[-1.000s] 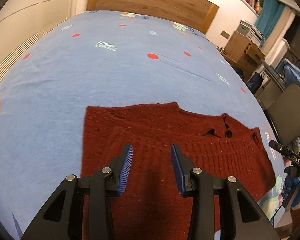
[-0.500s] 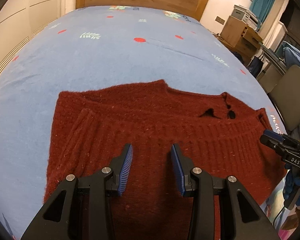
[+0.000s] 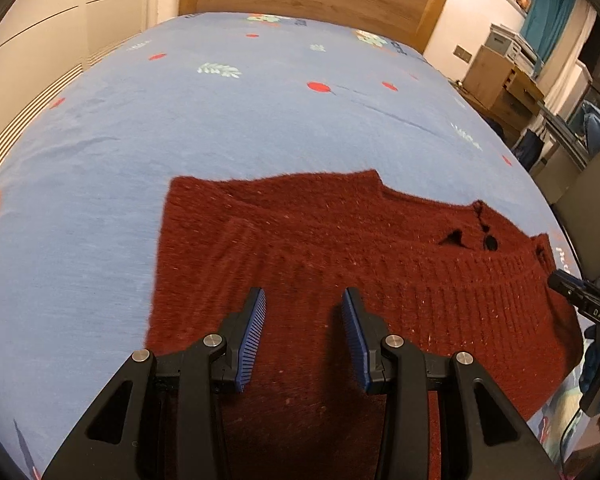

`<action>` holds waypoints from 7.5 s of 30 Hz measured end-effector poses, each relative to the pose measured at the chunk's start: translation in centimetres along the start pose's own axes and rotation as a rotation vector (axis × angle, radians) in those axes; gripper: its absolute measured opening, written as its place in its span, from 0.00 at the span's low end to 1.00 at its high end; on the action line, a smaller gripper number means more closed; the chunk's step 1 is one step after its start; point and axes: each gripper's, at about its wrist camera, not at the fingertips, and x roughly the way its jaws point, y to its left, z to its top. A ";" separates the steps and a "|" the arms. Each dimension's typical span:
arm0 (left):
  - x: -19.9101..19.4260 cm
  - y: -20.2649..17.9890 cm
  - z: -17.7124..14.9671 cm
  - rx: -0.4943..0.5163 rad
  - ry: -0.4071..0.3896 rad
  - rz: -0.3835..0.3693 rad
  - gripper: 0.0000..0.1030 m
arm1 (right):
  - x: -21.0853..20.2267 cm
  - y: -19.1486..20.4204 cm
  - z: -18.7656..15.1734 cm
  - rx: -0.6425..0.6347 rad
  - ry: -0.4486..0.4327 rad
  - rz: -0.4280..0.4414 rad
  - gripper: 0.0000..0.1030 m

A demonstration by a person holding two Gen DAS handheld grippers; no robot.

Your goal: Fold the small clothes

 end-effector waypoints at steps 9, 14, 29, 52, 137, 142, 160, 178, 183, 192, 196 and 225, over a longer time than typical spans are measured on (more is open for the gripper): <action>-0.7 -0.5 -0.7 0.006 -0.016 -0.003 0.34 | -0.6 0.8 0.1 -0.002 -0.026 0.009 0.56; 0.9 -0.3 -1.5 0.000 0.014 0.001 0.35 | 1.8 -0.2 -0.3 0.051 0.021 0.010 0.56; -3.0 -1.1 -1.8 -0.005 -0.026 0.033 0.42 | -2.8 -0.5 -0.9 0.109 -0.014 0.024 0.56; -14.1 -4.1 -6.7 0.038 -0.115 0.131 0.70 | -16.5 -2.0 -9.2 0.319 -0.091 0.054 0.62; -7.8 -0.6 -13.6 0.007 0.063 0.194 0.84 | -7.3 -5.1 -16.0 0.760 -0.032 0.181 0.79; -7.4 -0.3 -13.5 -0.001 0.076 0.192 0.84 | -6.3 -6.4 -15.1 0.811 -0.066 0.199 0.79; -7.1 1.1 -12.8 -0.027 0.082 0.190 0.84 | -3.7 -9.8 -13.7 0.998 -0.163 0.331 0.59; -10.5 4.1 -12.1 -0.079 0.038 0.199 0.84 | -5.9 -7.8 -9.5 1.014 -0.154 0.370 0.19; -11.8 4.9 -11.9 -0.100 0.017 0.189 0.84 | -7.4 -5.3 -6.3 0.941 -0.151 0.342 0.19; -14.1 8.0 -12.1 -0.155 -0.014 0.194 0.84 | -7.7 3.0 0.0 0.759 -0.109 0.313 0.18; -14.7 9.8 -12.5 -0.184 -0.018 0.200 0.84 | -6.4 7.9 2.3 0.686 -0.084 0.317 0.18; -16.0 17.3 -15.5 -0.327 0.004 0.215 0.84 | 0.6 35.9 -4.3 -0.329 0.056 0.172 0.19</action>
